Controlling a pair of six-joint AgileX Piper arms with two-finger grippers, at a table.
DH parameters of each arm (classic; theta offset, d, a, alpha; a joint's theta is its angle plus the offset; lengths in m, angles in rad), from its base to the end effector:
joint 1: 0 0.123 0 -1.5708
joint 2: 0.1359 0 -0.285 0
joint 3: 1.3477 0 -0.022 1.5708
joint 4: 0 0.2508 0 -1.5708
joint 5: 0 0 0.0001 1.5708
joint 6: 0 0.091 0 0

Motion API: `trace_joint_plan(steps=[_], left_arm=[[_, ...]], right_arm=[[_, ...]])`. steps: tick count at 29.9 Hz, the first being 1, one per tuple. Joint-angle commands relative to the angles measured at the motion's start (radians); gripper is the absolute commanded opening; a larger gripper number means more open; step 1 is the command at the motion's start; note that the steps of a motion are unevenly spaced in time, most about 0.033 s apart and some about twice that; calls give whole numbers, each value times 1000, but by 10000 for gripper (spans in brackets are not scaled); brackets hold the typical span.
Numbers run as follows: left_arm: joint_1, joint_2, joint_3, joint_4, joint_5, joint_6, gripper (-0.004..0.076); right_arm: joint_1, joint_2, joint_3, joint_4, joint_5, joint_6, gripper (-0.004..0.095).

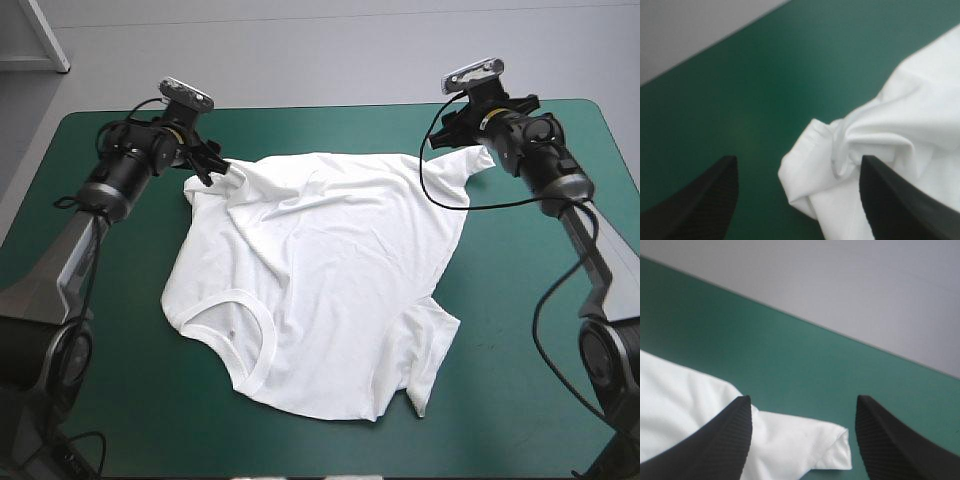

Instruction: Fold the cloth

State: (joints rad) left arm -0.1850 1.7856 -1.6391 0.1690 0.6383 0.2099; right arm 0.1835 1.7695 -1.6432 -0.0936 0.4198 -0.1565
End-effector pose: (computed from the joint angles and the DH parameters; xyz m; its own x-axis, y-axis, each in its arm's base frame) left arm 0.4138 -0.0682 0.3400 -0.5528 0.4468 -0.7034 0.3132 0.8936 0.3215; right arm 0.4201 0.0744 0.3641 -0.3858 -0.3152 -0.8671 -0.2484 0.9406 -0.2314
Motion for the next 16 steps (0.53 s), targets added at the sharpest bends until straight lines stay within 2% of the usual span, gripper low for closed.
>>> trace_joint_plan(steps=[1, 5, 9, 16], left_arm=[[32, -154, -13, -53, 6, -39, 495], [85, -233, 85, -138, 58, -39, 483], [114, -359, 274, -158, 61, -41, 483], [134, -563, 542, -169, 63, -130, 483]], right_arm=[[-4, -149, -40, -19, -9, 19, 580], [-4, -224, -31, -6, 100, 48, 561], [-4, -313, 17, 50, 175, 48, 559], [-4, -475, 183, 172, 208, 49, 548]])
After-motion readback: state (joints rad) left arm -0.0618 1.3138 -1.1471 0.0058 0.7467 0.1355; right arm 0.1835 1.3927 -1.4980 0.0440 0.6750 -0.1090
